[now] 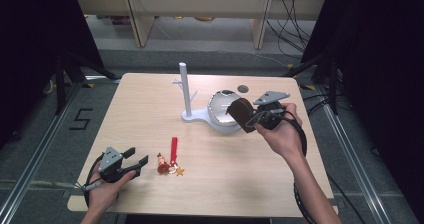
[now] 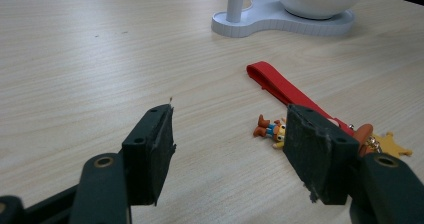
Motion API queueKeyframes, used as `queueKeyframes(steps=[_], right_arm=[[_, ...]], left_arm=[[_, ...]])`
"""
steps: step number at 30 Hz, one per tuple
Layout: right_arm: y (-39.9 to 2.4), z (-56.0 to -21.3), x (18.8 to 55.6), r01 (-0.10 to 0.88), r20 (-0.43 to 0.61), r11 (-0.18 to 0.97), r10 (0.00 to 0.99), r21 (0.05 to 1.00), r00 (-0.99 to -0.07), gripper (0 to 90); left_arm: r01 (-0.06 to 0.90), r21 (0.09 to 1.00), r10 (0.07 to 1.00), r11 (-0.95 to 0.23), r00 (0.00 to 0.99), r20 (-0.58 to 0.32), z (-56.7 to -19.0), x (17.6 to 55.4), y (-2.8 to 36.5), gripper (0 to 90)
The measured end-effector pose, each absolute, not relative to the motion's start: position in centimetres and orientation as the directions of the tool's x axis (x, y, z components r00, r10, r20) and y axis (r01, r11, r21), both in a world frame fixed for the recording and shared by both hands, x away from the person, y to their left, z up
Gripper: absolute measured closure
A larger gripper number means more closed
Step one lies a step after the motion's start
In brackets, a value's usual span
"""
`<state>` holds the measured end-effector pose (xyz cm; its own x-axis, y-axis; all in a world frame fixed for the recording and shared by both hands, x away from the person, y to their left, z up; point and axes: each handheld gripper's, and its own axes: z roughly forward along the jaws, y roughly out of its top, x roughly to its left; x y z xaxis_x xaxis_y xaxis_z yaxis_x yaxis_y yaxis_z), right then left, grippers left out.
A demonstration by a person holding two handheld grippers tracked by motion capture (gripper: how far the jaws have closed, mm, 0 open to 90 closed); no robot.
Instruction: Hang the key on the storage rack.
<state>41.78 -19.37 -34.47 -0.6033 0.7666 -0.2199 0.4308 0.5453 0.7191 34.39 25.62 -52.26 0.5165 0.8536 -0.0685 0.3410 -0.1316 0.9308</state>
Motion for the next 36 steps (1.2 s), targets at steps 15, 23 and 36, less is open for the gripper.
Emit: queueKeyframes(steps=[15,23,36], right_arm=[[-15.7,-35.1,46.0,0.368,-0.266,0.587,0.725,0.721,-0.635,85.2],[-15.0,-36.3,47.5,0.352,-0.297,0.619,0.704,0.702,-0.645,85.2],[-14.7,-37.9,49.0,0.326,-0.331,0.647,0.682,0.689,-0.653,83.1]], left_arm=[[0.322,0.938,0.843,-0.124,0.534,-0.072,-52.3,34.6,25.7,35.8],[0.324,0.938,0.842,-0.121,0.534,-0.076,-52.4,34.6,25.7,35.7],[0.322,0.938,0.842,-0.128,0.534,-0.069,-52.3,34.6,25.7,35.7]])
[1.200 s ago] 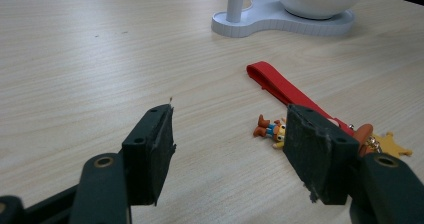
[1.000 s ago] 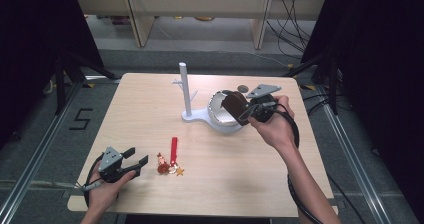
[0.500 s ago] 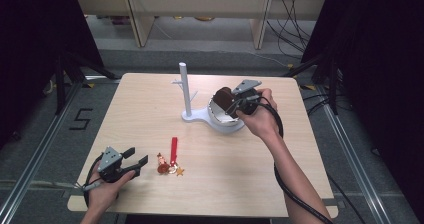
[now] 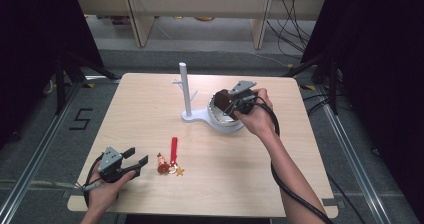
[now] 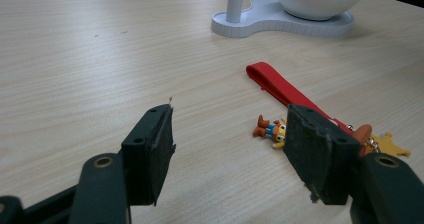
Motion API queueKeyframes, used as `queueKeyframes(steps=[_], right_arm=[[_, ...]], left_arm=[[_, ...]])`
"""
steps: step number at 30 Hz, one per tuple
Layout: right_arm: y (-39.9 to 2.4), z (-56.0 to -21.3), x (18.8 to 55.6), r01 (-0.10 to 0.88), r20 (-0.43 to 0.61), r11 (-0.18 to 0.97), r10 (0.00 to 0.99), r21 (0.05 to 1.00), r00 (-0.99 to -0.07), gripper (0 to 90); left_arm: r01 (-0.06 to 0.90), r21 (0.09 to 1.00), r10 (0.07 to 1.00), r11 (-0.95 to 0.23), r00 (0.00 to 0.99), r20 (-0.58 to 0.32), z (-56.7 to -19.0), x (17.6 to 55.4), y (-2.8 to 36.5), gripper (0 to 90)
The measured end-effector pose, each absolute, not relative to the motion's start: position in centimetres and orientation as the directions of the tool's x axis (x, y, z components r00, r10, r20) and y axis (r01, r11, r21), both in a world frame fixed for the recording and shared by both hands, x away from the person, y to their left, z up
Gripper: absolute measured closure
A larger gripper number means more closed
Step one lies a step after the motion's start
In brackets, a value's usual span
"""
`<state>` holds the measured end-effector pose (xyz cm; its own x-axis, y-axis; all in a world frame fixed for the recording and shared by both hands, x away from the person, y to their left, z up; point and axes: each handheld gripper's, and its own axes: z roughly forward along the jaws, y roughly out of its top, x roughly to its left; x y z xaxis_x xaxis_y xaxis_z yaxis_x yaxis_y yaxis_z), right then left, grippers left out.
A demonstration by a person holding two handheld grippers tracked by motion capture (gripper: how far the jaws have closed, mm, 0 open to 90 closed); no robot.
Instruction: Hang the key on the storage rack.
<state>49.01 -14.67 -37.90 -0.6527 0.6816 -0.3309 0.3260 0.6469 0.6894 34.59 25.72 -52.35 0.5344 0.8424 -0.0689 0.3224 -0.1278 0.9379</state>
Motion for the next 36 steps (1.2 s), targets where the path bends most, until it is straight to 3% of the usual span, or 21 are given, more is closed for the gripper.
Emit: queueKeyframes(steps=[8,13,19,27,36], right_arm=[[-14.5,-38.9,50.2,0.321,-0.328,0.659,0.666,0.68,-0.671,75.2],[-14.9,-38.9,50.1,0.347,-0.275,0.616,0.691,0.707,-0.668,60.6],[-16.7,-38.0,48.2,0.386,-0.167,0.467,0.781,0.796,-0.602,51.1],[-21.0,-40.4,44.0,0.532,0.082,0.221,0.87,0.817,-0.487,52.3],[-24.5,-44.3,41.0,0.566,0.143,0.132,0.899,0.813,-0.415,50.3]], left_arm=[[0.322,0.939,0.841,-0.123,0.536,-0.073,-52.3,34.6,25.8,35.6],[0.321,0.938,0.841,-0.129,0.536,-0.068,-52.3,34.6,25.8,35.6],[0.337,0.93,0.848,-0.144,0.527,-0.06,-52.3,34.4,25.6,35.2],[0.324,0.935,0.834,-0.142,0.549,-0.063,-52.3,34.8,25.5,33.5],[0.332,0.936,0.84,-0.118,0.536,-0.084,-51.9,34.7,25.1,30.6]])
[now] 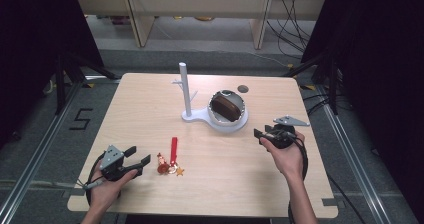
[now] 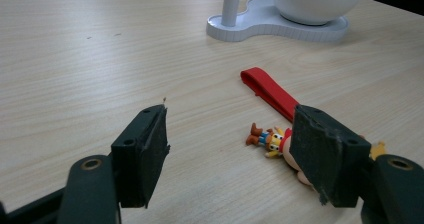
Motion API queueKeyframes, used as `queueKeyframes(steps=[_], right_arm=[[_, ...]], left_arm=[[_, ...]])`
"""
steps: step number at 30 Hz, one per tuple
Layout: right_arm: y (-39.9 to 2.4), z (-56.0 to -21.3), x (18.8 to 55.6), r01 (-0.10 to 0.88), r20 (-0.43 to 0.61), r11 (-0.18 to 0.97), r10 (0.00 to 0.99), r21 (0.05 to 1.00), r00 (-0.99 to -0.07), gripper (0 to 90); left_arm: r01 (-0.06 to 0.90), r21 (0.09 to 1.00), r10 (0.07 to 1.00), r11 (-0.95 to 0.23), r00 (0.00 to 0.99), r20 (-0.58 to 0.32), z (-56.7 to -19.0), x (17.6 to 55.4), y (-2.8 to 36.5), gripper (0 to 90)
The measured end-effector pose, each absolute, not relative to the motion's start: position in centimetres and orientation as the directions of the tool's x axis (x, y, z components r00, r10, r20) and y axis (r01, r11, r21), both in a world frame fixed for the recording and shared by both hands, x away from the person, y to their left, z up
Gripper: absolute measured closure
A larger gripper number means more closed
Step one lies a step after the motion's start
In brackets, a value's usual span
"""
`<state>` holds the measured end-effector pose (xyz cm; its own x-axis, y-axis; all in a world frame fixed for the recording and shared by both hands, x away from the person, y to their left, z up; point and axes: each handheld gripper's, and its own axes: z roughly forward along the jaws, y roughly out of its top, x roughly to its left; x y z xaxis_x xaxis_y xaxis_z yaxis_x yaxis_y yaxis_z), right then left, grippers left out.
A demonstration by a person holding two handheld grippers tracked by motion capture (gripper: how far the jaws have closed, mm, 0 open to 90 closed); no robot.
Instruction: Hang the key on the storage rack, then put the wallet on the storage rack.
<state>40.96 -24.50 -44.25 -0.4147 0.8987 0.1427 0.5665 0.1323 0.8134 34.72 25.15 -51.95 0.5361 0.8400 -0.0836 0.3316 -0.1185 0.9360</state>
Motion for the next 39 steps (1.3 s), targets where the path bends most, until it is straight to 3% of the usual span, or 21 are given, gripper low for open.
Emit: queueKeyframes(steps=[5,10,13,14,15,18,24,32,39], right_arm=[[-25.0,-45.2,39.6,0.568,0.148,0.114,0.908,0.815,-0.393,53.8],[-25.6,-46.0,39.0,0.602,0.171,0.102,0.91,0.792,-0.378,63.2],[-25.6,-46.3,38.7,0.634,0.205,0.05,0.924,0.772,-0.322,67.9],[-25.9,-46.4,38.9,0.617,0.149,0.097,0.931,0.781,-0.334,68.3],[-25.7,-46.3,38.7,0.644,0.183,0.074,0.929,0.761,-0.322,68.4],[-26.1,-46.6,39.0,0.63,0.146,0.108,0.93,0.769,-0.336,68.4],[-26.1,-46.7,38.8,0.644,0.161,0.101,0.928,0.758,-0.336,66.8],[-25.9,-46.4,38.8,0.653,0.16,0.108,0.928,0.75,-0.337,64.6],[-25.8,-46.6,38.9,0.658,0.174,0.115,0.918,0.744,-0.358,62.4]], left_arm=[[0.305,0.94,0.816,-0.15,0.575,-0.056,-51.8,34.4,24.9,30.2],[0.307,0.937,0.812,-0.168,0.582,-0.045,-51.5,34.4,24.3,30.7],[0.307,0.936,0.807,-0.172,0.589,-0.045,-51.3,34.5,24.0,31.5],[0.304,0.935,0.804,-0.179,0.593,-0.039,-51.2,34.5,24.0,31.7],[0.307,0.935,0.804,-0.18,0.594,-0.04,-51.2,34.5,24.0,31.9],[0.347,0.928,0.813,-0.135,0.575,-0.097,-51.4,34.4,23.8,33.1],[0.363,0.913,0.792,-0.188,0.606,-0.078,-50.4,34.5,23.1,37.9],[0.411,0.869,0.721,-0.276,0.686,-0.095,-49.1,34.9,22.7,51.9],[0.357,0.832,0.627,-0.424,0.779,-0.014,-48.0,34.8,21.2,58.6]])
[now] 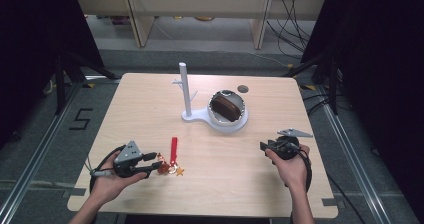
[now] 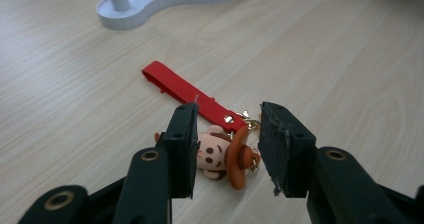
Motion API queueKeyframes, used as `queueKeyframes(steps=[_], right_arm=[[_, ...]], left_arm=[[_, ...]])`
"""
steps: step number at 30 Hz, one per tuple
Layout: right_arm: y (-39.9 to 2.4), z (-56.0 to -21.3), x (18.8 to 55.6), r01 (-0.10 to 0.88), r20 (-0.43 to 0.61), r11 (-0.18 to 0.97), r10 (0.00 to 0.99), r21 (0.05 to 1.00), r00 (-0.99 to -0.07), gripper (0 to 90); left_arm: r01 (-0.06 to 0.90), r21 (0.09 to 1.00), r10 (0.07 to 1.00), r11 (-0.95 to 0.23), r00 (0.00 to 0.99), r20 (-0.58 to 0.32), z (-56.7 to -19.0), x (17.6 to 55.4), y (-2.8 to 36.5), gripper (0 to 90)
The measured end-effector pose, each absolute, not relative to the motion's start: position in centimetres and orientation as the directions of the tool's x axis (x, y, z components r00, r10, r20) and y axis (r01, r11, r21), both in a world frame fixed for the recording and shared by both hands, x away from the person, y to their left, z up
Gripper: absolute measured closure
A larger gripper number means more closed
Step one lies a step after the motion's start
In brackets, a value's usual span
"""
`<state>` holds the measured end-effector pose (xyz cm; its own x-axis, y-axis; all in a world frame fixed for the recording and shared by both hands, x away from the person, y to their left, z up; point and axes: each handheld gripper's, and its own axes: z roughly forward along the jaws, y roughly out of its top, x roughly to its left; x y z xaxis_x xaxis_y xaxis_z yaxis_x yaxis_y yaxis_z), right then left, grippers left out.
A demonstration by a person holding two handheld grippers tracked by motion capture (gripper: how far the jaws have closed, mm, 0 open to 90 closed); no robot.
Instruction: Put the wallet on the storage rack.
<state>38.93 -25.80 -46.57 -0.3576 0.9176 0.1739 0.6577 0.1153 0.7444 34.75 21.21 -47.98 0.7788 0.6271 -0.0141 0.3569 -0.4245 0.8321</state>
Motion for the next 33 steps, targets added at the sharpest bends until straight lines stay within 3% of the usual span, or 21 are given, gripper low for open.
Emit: queueKeyframes(steps=[8,26,33], right_arm=[[-25.7,-46.5,38.8,0.662,0.174,0.117,0.918,0.74,-0.358,60.3],[-25.8,-46.9,39.0,0.682,0.193,0.108,0.917,0.724,-0.35,58.2],[-25.9,-47.2,39.0,0.685,0.204,0.109,0.91,0.72,-0.36,57.8]], left_arm=[[0.32,0.755,0.542,-0.572,0.838,0.056,-48.7,35.2,20.5,57.8],[0.353,0.689,0.524,-0.633,0.85,0.047,-49.2,36.0,19.9,73.9],[0.37,0.678,0.544,-0.635,0.837,0.053,-49.2,35.9,19.5,75.0]])
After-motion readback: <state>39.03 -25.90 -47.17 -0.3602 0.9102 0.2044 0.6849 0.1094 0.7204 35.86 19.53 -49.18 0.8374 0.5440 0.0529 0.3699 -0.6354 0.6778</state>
